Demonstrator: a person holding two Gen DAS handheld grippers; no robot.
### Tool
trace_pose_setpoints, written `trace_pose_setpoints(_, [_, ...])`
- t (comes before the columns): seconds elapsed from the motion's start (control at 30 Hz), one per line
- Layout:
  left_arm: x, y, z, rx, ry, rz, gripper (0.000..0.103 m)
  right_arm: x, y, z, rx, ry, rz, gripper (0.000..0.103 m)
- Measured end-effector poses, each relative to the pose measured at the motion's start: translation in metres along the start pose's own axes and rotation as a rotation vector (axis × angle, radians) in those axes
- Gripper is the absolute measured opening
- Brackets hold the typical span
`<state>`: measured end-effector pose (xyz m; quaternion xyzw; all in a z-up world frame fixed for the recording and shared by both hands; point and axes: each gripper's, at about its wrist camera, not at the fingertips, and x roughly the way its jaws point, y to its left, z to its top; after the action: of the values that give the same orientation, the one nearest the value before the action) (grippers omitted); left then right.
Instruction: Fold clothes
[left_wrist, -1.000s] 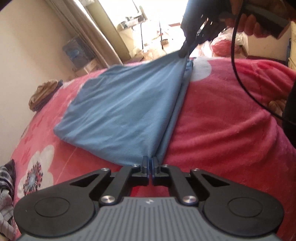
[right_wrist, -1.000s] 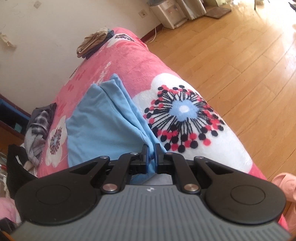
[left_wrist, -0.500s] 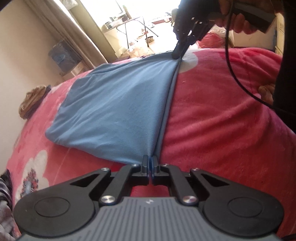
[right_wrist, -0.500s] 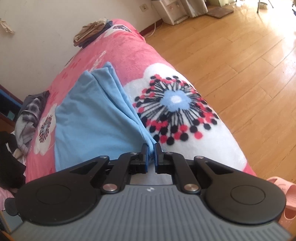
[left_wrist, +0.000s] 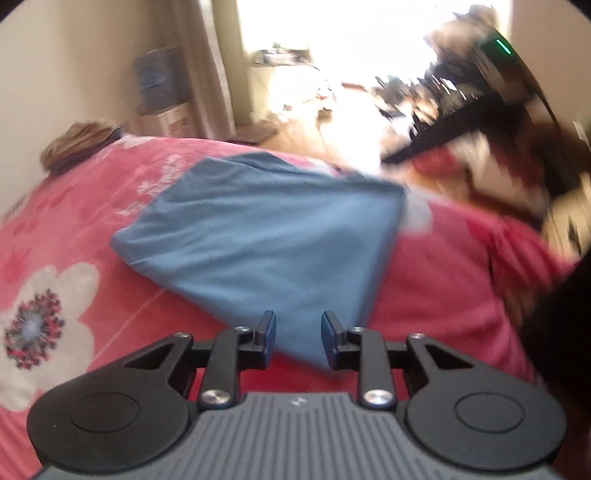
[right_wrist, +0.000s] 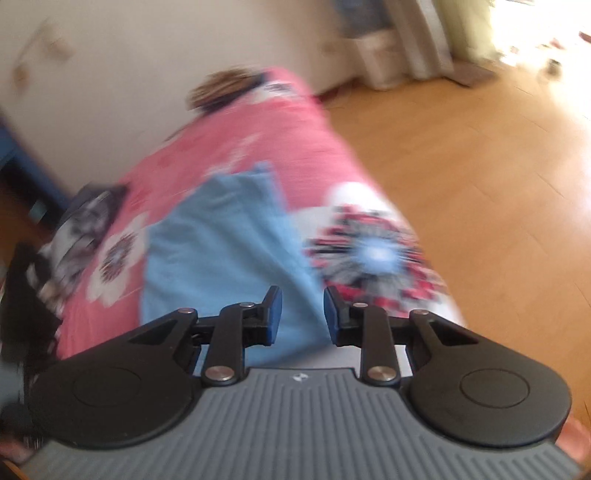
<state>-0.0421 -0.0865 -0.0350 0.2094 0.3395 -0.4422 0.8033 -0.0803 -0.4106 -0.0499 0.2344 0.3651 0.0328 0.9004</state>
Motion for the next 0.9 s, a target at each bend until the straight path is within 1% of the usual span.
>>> trace_pose_setpoints(0.07, [0.020,0.000,0.010,-0.037,-0.004,-0.015,0.028,0.018,0.021,-0.001,-0.091,0.018,0.015,0.022])
trace_pose_setpoints(0.13, [0.038,-0.002,0.012,-0.045,0.009,-0.024,0.028,0.034,0.040,-0.004,-0.180,0.033,0.011,0.022])
trace_pose_setpoints(0.17, [0.045,-0.004,0.011,-0.044,0.022,-0.024,0.028,0.042,0.044,-0.008,-0.217,0.047,-0.005,0.022])
trace_pose_setpoints(0.23, [0.057,-0.007,0.004,-0.043,0.050,-0.013,0.028,0.058,0.041,-0.018,-0.246,0.136,-0.039,0.023])
trace_pose_setpoints(0.27, [0.061,-0.007,-0.001,-0.047,0.061,-0.002,0.028,0.063,0.038,-0.024,-0.253,0.163,-0.043,0.022])
trace_pose_setpoints(0.3, [0.063,-0.008,-0.004,-0.056,0.061,0.003,0.028,0.061,0.037,-0.025,-0.258,0.152,-0.038,0.022])
trace_pose_setpoints(0.4, [0.063,-0.008,-0.012,-0.085,0.044,0.011,0.029,0.049,0.041,-0.011,-0.253,0.123,-0.013,0.023])
trace_pose_setpoints(0.5, [0.063,-0.009,-0.014,-0.096,0.038,0.017,0.031,0.049,0.031,0.025,-0.150,0.041,0.028,0.024])
trace_pose_setpoints(0.57, [0.064,-0.010,-0.013,-0.091,0.039,0.016,0.032,0.058,0.014,0.053,-0.035,0.004,0.049,0.025])
trace_pose_setpoints(0.63, [0.065,-0.010,-0.013,-0.082,0.038,0.014,0.032,0.077,-0.003,0.071,0.096,0.018,0.089,0.030])
trace_pose_setpoints(0.7, [0.066,-0.009,-0.014,-0.087,0.036,0.009,0.032,0.095,-0.020,0.088,0.229,0.036,0.130,0.033])
trace_pose_setpoints(0.73, [0.066,-0.009,-0.014,-0.091,0.036,0.007,0.032,0.105,-0.029,0.097,0.296,0.045,0.150,0.038])
trace_pose_setpoints(0.8, [0.067,-0.008,-0.014,-0.097,0.036,0.005,0.033,0.124,-0.046,0.114,0.428,0.062,0.191,0.044])
trace_pose_setpoints(0.9, [0.067,-0.009,-0.014,-0.091,0.034,0.003,0.033,0.150,-0.048,0.122,0.472,0.115,0.207,0.045])
